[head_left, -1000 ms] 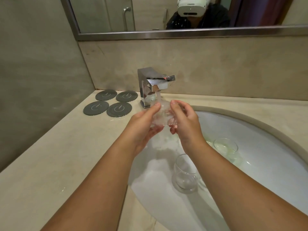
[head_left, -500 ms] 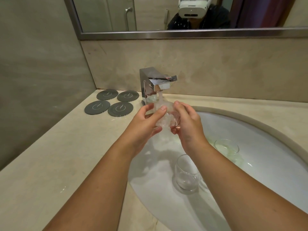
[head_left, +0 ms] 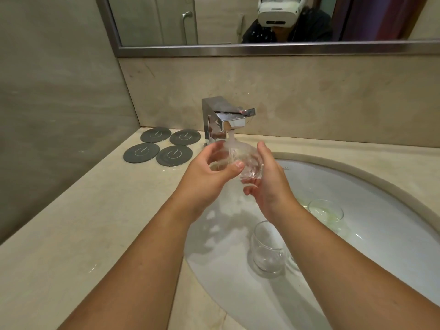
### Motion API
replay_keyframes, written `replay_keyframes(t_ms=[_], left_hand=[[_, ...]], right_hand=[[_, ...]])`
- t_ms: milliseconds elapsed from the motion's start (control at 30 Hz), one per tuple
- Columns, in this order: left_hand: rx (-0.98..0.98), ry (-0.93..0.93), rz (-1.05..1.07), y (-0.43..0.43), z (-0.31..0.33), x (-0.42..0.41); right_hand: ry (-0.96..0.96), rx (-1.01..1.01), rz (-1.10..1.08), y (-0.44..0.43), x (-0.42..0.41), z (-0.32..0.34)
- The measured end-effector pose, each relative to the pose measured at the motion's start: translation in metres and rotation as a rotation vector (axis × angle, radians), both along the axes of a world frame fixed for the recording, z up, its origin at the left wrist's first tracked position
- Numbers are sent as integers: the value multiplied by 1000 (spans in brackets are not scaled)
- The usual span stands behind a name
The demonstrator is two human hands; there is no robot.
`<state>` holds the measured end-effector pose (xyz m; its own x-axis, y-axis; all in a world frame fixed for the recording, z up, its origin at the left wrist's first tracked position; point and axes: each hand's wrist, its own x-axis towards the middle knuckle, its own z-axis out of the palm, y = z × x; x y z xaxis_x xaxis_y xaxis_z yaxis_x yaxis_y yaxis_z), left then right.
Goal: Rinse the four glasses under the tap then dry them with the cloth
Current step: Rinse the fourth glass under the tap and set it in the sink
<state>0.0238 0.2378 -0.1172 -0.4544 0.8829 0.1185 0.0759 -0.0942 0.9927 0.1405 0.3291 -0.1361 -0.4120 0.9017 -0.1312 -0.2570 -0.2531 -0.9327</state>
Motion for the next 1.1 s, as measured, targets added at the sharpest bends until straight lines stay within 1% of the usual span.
replay_keyframes(t_ms=[100,267,433,533,667,767,900,1000,1100], left_hand=[[13,41,2,0,1,2],[11,-44,-12,3,-1,1],[-49,-130,43,3,2,3],[-77,-122,54,2,2,4],[-48,-123,54,1,2,2],[-18,-137,39,0,2,0],[-13,-41,32,-2,2,1],[-9,63,46,-2,2,1],[-13,119,64,-3,2,2]], right_hand=[[-1,-42,19,-1,0,0],[76,4,-16,-2,1,1],[64,78,-68,-1,3,1],[49,108,-60,-1,3,0],[61,102,-34,-1,2,1],[19,73,-4,-2,2,2],[-62,-10,33,-2,3,1],[-43,-49,71,-2,2,1],[-38,-95,125,-2,1,0]])
